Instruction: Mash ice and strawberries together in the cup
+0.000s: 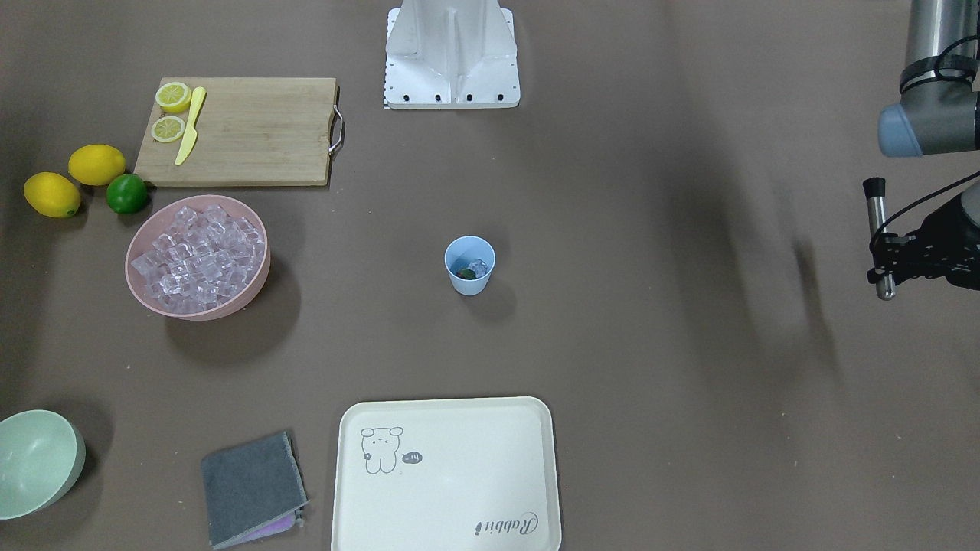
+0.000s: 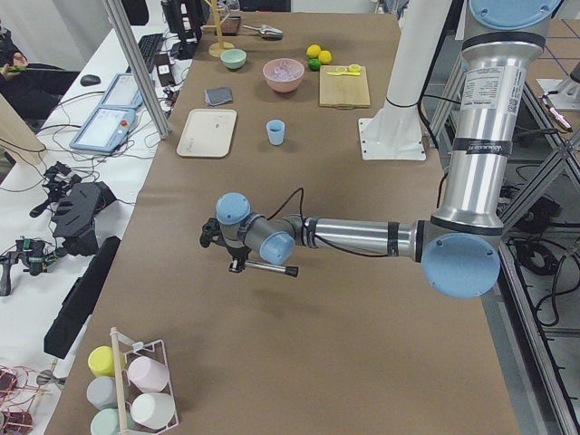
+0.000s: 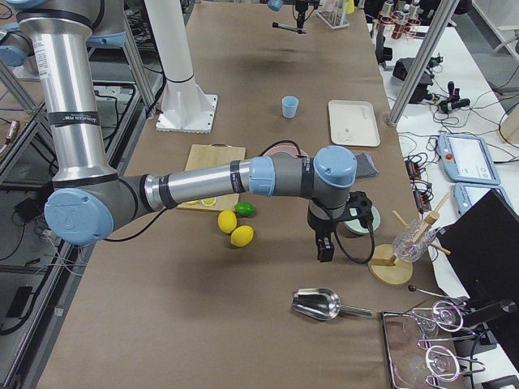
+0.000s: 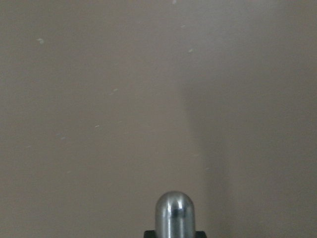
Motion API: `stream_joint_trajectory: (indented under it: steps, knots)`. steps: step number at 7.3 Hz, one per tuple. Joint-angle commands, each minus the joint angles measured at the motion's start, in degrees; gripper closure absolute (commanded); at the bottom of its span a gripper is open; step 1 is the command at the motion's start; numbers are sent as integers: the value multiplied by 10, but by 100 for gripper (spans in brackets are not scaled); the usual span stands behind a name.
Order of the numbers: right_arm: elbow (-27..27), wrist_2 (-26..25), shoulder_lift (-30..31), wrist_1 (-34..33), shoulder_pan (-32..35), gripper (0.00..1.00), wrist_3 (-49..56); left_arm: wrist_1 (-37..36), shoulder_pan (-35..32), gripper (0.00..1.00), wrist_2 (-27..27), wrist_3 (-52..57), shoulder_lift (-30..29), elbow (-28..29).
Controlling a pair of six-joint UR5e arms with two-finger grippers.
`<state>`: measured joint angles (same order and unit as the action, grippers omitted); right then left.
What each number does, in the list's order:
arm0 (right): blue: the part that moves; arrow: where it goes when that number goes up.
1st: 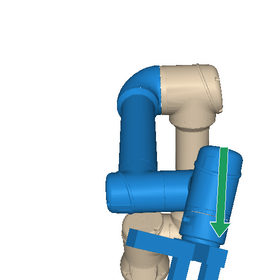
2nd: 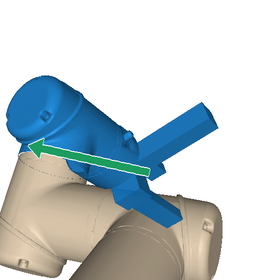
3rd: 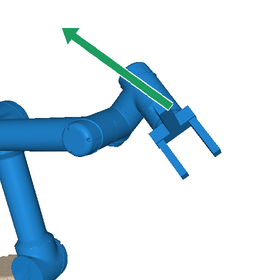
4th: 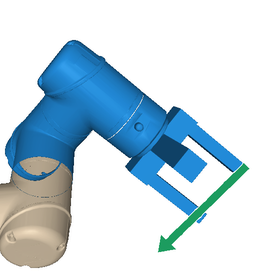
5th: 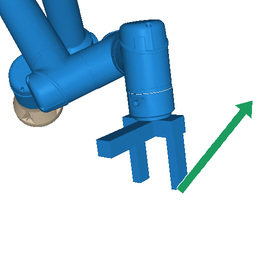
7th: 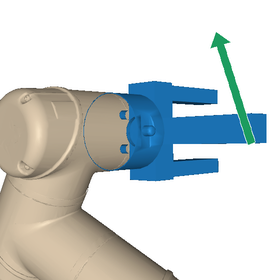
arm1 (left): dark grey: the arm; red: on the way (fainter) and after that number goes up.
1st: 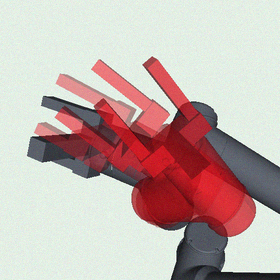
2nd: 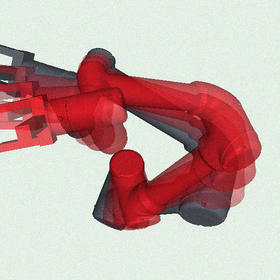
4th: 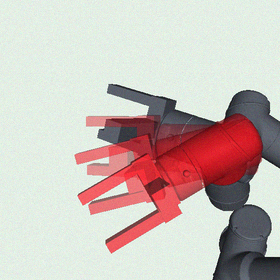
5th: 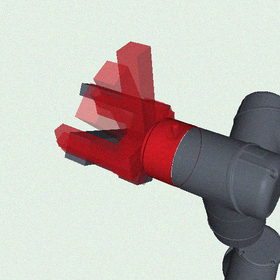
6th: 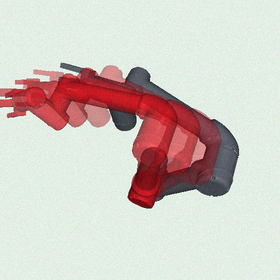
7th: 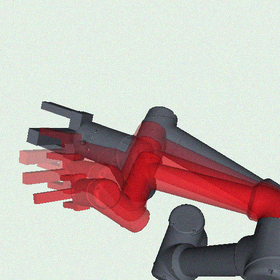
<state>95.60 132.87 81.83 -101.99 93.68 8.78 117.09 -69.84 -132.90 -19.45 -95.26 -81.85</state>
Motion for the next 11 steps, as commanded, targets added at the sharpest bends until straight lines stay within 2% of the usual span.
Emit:
stream_joint_trajectory:
  steps: [1, 2, 4, 6, 7, 8, 10, 11]
  knots:
    - [-2, -2, -4, 0, -1, 1, -7, -20, -32, 100, 14, -47, 3, 36]
    - [5, -2, -5, -19, 0, 1, -7, -2, -35, 100, 61, -59, 13, 45]
    - [11, -2, -5, -25, 0, 1, -7, 126, -29, 100, 67, -66, 5, 126]
    - [13, -2, -4, -25, 0, 1, -7, 135, -26, 100, 66, -89, 5, 121]
    - [16, -2, -3, -26, 0, 1, -6, 136, -25, 88, 67, -94, 5, 115]
    - [15, -2, -3, -26, 0, 1, -7, 148, -25, 2, 67, -94, 9, 104]
    - [16, -2, -4, -26, 0, 1, -7, 145, -30, 1, 63, -91, 12, 54]
    - [16, -2, -4, -26, 0, 1, -7, 124, -54, 1, 61, -89, 6, 34]
